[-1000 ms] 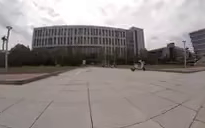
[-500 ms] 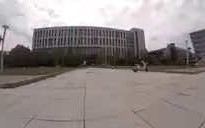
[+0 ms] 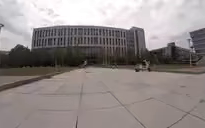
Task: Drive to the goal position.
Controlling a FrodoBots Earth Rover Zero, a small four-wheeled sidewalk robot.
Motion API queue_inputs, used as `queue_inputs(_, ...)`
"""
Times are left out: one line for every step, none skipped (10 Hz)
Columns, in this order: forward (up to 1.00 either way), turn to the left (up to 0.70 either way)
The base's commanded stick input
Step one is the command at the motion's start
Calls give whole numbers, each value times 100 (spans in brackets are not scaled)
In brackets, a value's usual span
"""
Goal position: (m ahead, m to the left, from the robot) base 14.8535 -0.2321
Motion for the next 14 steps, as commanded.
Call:
queue_inputs(100,0)
queue_inputs(100,0)
queue_inputs(100,0)
queue_inputs(100,0)
queue_inputs(100,0)
queue_inputs(100,0)
queue_inputs(100,0)
queue_inputs(100,0)
queue_inputs(100,0)
queue_inputs(100,0)
queue_inputs(100,8)
queue_inputs(100,40)
queue_inputs(100,25)
queue_inputs(100,1)
